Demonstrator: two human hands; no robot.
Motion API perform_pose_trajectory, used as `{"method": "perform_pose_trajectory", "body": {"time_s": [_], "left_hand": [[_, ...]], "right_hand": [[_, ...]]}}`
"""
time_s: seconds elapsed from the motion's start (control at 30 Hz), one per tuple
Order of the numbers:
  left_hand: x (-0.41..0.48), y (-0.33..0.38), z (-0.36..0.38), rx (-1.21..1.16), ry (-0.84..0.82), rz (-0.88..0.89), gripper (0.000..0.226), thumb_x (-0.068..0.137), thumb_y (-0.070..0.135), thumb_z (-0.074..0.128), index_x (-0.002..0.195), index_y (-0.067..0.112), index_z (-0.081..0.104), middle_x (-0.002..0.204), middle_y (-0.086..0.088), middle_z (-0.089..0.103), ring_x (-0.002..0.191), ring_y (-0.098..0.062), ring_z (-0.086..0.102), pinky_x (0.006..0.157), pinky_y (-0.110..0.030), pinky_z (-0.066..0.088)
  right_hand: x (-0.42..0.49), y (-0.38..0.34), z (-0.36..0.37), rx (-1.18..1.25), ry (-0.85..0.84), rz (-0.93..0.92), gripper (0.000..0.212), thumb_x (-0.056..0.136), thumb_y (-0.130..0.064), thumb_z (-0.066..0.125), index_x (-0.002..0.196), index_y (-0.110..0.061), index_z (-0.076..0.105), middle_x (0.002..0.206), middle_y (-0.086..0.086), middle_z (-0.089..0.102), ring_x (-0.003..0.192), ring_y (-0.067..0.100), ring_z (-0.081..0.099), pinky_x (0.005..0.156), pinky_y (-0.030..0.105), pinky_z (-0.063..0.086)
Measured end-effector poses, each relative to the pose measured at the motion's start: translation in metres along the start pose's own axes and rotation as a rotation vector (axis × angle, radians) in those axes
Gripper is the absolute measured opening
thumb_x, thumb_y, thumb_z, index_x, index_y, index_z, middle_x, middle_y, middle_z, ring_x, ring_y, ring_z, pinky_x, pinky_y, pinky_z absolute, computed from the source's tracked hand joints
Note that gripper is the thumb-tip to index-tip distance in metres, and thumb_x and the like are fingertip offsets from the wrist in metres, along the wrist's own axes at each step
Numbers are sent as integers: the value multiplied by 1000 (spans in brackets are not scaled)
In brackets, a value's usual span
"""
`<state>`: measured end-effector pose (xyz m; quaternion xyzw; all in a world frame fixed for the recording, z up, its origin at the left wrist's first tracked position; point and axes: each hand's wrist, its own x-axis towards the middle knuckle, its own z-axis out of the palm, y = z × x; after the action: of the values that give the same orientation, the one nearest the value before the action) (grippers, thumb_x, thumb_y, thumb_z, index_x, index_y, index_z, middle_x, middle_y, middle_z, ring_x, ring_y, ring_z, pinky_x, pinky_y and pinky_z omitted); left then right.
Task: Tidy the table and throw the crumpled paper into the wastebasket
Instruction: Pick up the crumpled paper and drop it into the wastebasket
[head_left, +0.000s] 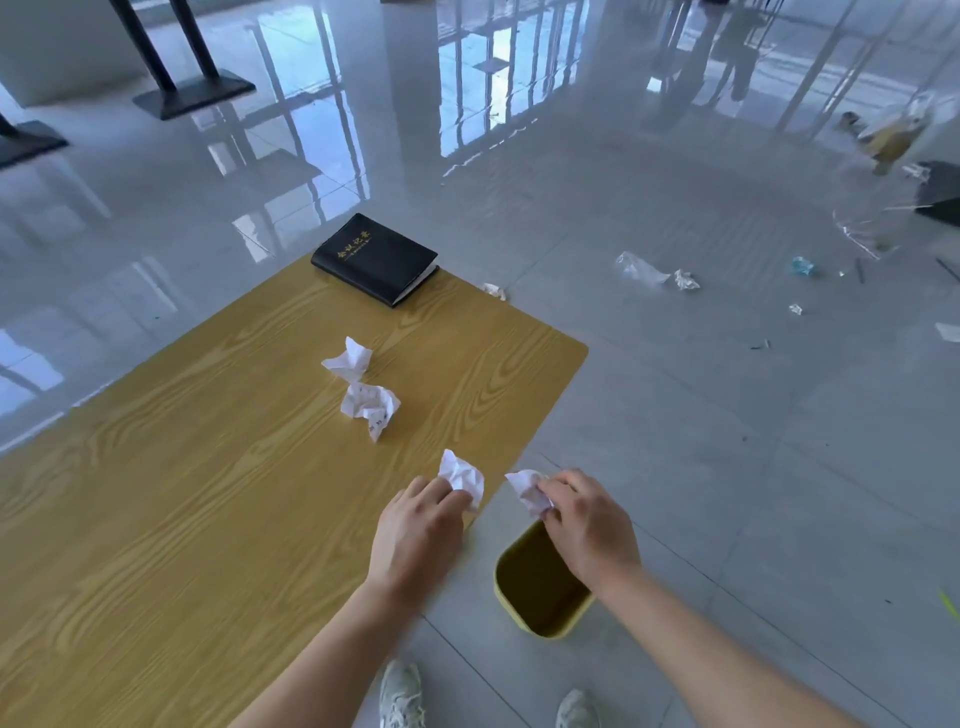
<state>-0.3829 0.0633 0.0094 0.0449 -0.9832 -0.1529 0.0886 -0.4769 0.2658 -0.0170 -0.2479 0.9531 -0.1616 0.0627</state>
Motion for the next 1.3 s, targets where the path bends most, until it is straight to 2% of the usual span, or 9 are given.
{"method": "perform_pose_trajectory", "body": {"time_s": [0.1,0.23,0.43,0.6,0.73,0.87,0.93,1.13,1.3], "left_hand": [[0,37,19,-21,-5,-25,22,72,-3,69,73,18,64,69,4,56,60,-21,46,45,-31,38],[0,75,42,-40,-37,-55,20,74,-1,73,80,18,71,82,3,63,66,-20,56,45,-36,49],[5,106,85,-56,-134,-48,14,75,3,78,75,15,70,79,2,62,67,-18,57,46,-30,47],[-8,87,166,-84,-268,-96,11,84,11,70,86,21,69,110,2,65,88,-18,62,63,-31,57],[-21,68,235,-91,-364,-116,11,85,12,74,91,21,73,106,3,69,85,-13,67,69,-28,60],[-28,54,307,-27,-479,-148,21,87,6,61,94,25,68,105,7,63,81,-20,62,67,-33,56],[-28,52,338,-16,-502,-162,20,85,6,62,91,24,68,98,7,60,75,-21,59,62,-31,55],[-36,41,403,-19,-583,-161,20,84,4,61,89,22,68,96,4,60,77,-19,54,55,-28,41],[-33,35,429,9,-610,-160,23,91,8,56,101,23,70,99,4,57,80,-15,52,59,-27,48]], "right_hand": [[-6,41,-5,-2,-1,13,29,80,-23,74,106,-30,64,91,-6,63,73,13,60,49,8,20],[-12,82,-3,-22,-48,9,22,89,-25,65,110,-28,63,96,-3,62,81,17,59,52,20,34],[-22,122,20,15,-81,54,23,84,-17,69,105,-27,66,90,-1,62,78,22,60,51,25,35],[-24,164,84,113,-100,123,33,81,-15,75,112,-23,67,94,0,65,79,22,62,58,23,38],[-30,195,151,110,-227,193,35,92,-21,60,125,-32,59,109,-4,59,94,20,59,61,27,40],[-31,215,215,80,-328,212,31,92,-15,55,121,-26,60,112,-3,56,100,21,57,64,29,40],[-27,226,241,55,-378,215,31,93,-17,54,123,-26,57,115,-3,54,101,20,54,67,27,41],[-14,252,296,17,-457,234,29,95,-15,52,121,-24,56,114,0,51,102,21,52,74,32,51],[-3,263,319,-15,-485,187,33,93,-12,54,122,-28,54,109,1,49,101,22,51,65,32,46]]}}
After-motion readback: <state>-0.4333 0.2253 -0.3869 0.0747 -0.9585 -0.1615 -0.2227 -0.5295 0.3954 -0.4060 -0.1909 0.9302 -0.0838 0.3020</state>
